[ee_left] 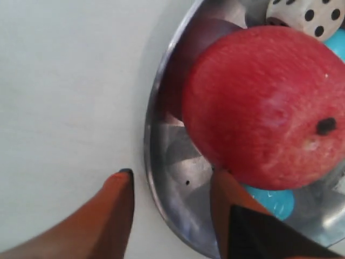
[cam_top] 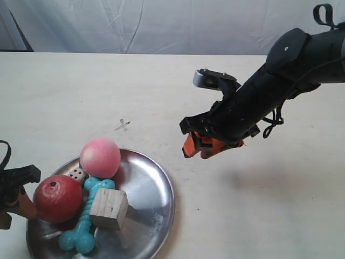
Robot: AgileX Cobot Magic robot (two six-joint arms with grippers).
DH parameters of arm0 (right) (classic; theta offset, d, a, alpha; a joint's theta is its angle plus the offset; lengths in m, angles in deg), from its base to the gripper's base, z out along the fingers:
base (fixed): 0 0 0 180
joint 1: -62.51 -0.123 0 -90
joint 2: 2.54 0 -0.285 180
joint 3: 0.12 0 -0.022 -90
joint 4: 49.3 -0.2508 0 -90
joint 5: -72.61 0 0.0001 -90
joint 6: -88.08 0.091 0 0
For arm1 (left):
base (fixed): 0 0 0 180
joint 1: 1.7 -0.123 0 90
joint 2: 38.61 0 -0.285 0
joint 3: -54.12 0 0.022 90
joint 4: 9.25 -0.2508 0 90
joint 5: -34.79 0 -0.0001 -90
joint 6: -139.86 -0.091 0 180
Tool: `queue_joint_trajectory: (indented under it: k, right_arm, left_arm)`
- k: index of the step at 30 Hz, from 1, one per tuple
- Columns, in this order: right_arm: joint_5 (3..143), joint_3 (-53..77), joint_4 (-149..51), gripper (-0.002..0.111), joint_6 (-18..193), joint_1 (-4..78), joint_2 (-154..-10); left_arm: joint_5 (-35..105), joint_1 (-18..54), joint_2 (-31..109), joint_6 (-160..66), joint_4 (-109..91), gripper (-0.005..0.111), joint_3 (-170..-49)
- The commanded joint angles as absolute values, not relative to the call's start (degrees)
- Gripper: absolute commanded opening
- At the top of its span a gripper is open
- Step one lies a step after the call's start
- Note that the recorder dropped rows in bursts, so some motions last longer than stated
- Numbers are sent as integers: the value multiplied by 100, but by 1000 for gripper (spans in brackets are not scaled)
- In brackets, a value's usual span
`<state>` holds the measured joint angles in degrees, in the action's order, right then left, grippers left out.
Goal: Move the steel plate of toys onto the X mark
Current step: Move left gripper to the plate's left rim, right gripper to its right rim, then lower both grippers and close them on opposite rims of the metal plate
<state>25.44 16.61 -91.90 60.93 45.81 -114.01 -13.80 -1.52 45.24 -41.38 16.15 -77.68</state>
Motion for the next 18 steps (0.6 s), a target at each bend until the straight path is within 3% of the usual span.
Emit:
queue_joint_trajectory:
  k: [1,18]
  right_arm:
    - [2039,1659,-9315,52,6068,4580,-11531]
    - [2596,2797,-10944,51,5629,4365,-11521]
  left_arm:
    - [-1061,-117,4538,-4314,1871,44,-7585]
    - [-366,-117,4601,-4314,1399,44,-7585]
